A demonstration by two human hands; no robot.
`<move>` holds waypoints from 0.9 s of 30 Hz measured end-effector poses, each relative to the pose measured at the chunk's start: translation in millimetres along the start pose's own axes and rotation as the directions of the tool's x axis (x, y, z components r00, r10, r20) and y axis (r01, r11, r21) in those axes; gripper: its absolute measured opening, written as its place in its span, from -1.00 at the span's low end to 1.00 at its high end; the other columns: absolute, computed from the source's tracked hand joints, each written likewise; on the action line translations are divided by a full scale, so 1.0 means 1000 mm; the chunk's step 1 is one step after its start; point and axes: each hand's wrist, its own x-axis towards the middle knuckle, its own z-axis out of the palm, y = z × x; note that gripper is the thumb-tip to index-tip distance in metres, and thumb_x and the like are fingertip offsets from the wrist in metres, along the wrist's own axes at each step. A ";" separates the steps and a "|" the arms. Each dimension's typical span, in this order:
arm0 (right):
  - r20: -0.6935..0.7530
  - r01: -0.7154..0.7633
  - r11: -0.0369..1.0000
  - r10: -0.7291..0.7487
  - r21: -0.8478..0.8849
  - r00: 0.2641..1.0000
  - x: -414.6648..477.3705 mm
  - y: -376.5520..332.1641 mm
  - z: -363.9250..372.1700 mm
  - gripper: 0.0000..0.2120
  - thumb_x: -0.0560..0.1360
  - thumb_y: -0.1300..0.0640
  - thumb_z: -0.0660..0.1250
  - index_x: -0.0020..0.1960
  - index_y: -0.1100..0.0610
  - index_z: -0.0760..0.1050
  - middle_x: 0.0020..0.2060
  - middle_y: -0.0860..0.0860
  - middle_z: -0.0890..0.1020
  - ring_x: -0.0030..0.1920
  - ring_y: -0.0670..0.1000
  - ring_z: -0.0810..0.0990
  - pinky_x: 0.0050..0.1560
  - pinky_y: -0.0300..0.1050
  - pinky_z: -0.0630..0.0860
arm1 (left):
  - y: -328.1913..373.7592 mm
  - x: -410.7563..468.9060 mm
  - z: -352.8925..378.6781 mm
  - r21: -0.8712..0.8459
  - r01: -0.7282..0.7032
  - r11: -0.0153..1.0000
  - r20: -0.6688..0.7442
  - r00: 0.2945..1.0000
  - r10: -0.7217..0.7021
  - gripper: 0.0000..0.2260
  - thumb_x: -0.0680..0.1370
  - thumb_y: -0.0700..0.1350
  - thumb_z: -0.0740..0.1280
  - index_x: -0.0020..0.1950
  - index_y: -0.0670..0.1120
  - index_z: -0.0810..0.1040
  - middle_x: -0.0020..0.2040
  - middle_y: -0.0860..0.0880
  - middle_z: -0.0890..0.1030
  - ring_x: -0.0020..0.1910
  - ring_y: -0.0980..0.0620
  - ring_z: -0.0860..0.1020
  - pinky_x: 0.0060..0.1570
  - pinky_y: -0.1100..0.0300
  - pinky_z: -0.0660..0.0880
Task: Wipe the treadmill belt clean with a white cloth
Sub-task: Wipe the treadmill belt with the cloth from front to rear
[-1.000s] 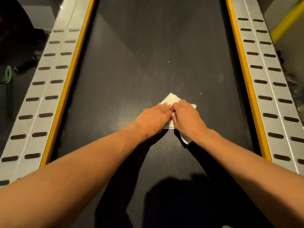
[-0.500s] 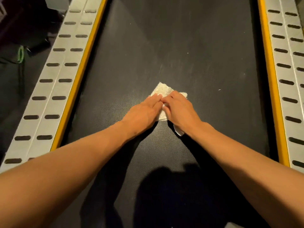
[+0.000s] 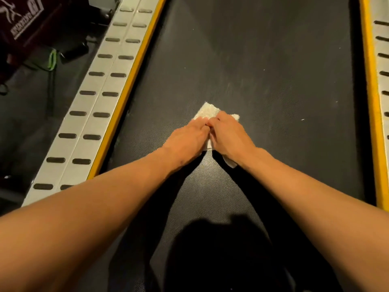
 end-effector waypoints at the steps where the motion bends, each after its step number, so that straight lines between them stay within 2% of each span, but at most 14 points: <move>1: 0.007 -0.021 1.000 0.021 0.021 1.000 0.003 -0.004 0.000 -0.80 0.55 0.19 0.20 0.13 0.13 0.52 -0.08 0.02 0.38 0.01 0.09 0.43 -0.13 -0.14 0.25 | 0.000 0.000 -0.002 0.018 0.014 1.000 0.010 1.000 -0.014 -0.77 0.60 -0.16 0.16 0.24 -0.17 0.37 0.32 -0.07 0.33 0.14 -0.08 0.46 -0.11 0.08 0.42; 3: 0.022 -0.059 0.997 0.058 0.054 0.998 -0.005 -0.011 0.003 -0.80 0.54 0.20 0.20 0.11 0.11 0.54 -0.10 0.02 0.38 -0.01 0.10 0.44 -0.13 -0.14 0.26 | 0.003 -0.011 -0.004 0.066 -0.004 0.998 0.028 1.000 0.002 -0.79 0.62 -0.16 0.15 0.23 -0.18 0.38 0.31 -0.08 0.34 0.11 -0.08 0.47 -0.15 0.10 0.40; 7: 0.011 0.029 0.997 -0.030 0.069 0.999 -0.033 -0.025 0.012 -0.80 0.55 0.20 0.21 0.12 0.12 0.53 -0.10 0.01 0.41 -0.02 0.08 0.45 -0.08 -0.09 0.39 | 0.002 -0.039 0.001 0.106 -0.101 0.989 0.050 0.994 0.097 -0.78 0.63 -0.16 0.12 0.26 -0.17 0.37 0.31 -0.07 0.33 0.09 -0.03 0.46 -0.24 0.18 0.31; 11: -0.013 0.047 0.998 -0.046 0.031 0.999 -0.010 -0.028 0.014 -0.75 0.52 0.27 0.22 0.15 0.10 0.52 -0.14 -0.05 0.32 -0.02 0.07 0.42 -0.14 -0.14 0.25 | -0.012 -0.033 -0.004 0.085 -0.011 0.996 0.024 1.000 0.009 -0.74 0.62 -0.13 0.15 0.29 -0.16 0.37 0.36 -0.03 0.31 0.10 -0.03 0.48 -0.23 0.18 0.29; 14: -0.010 -0.027 0.994 0.028 0.105 1.000 -0.005 -0.039 0.015 -0.73 0.47 0.31 0.21 0.10 0.09 0.54 -0.14 -0.01 0.39 -0.07 0.05 0.39 -0.15 -0.14 0.24 | -0.013 -0.030 -0.011 0.108 0.015 0.994 0.016 1.000 -0.017 -0.74 0.62 -0.09 0.19 0.27 -0.15 0.41 0.35 -0.05 0.36 0.13 -0.05 0.49 -0.18 0.15 0.31; 17: 0.017 -0.018 0.985 0.015 0.171 1.000 -0.029 -0.049 0.017 -0.81 0.48 0.31 0.20 -0.03 0.13 0.54 -0.22 -0.02 0.41 -0.14 0.03 0.42 -0.21 -0.19 0.21 | -0.013 -0.046 -0.007 0.194 -0.072 0.978 0.068 0.996 0.060 -0.77 0.62 -0.09 0.16 0.23 -0.15 0.42 0.26 -0.07 0.39 0.07 -0.04 0.48 -0.21 0.13 0.35; 20: 0.033 0.017 0.986 -0.023 0.164 0.999 -0.033 -0.055 0.018 -0.83 0.55 0.22 0.23 0.05 0.10 0.56 -0.11 0.03 0.48 -0.02 0.08 0.48 -0.12 -0.15 0.30 | -0.026 -0.063 -0.002 0.232 -0.150 0.961 0.102 0.986 0.129 -0.78 0.60 -0.11 0.16 0.22 -0.14 0.42 0.28 -0.06 0.36 0.01 -0.02 0.49 -0.24 0.11 0.46; 23: 0.051 0.000 0.987 -0.008 0.160 0.999 -0.006 -0.056 0.020 -0.80 0.56 0.21 0.22 0.11 0.09 0.57 0.02 0.08 0.54 0.08 0.10 0.49 -0.03 -0.10 0.35 | -0.041 -0.051 -0.011 0.250 -0.063 0.966 0.093 0.995 0.041 -0.74 0.58 -0.12 0.20 0.25 -0.12 0.43 0.32 -0.06 0.36 0.10 -0.05 0.50 -0.12 0.05 0.52; 25: 0.047 0.000 0.988 -0.007 0.151 0.999 0.003 -0.061 0.020 -0.80 0.54 0.25 0.19 0.05 0.13 0.56 0.02 0.09 0.54 0.07 0.13 0.50 -0.01 -0.05 0.43 | -0.043 -0.043 -0.016 0.265 -0.007 0.964 0.087 0.996 -0.016 -0.73 0.58 -0.10 0.22 0.27 -0.10 0.45 0.28 -0.06 0.40 0.13 -0.05 0.50 -0.05 0.04 0.52; 27: 0.045 0.007 0.989 -0.013 0.145 0.999 -0.002 -0.065 0.021 -0.82 0.50 0.30 0.19 -0.01 0.17 0.54 -0.03 0.10 0.54 0.01 0.13 0.51 0.00 0.04 0.49 | -0.038 -0.043 -0.017 0.266 -0.004 0.964 0.096 0.995 -0.023 -0.72 0.59 -0.07 0.21 0.27 -0.11 0.46 0.22 -0.08 0.42 0.08 -0.06 0.51 -0.10 0.05 0.49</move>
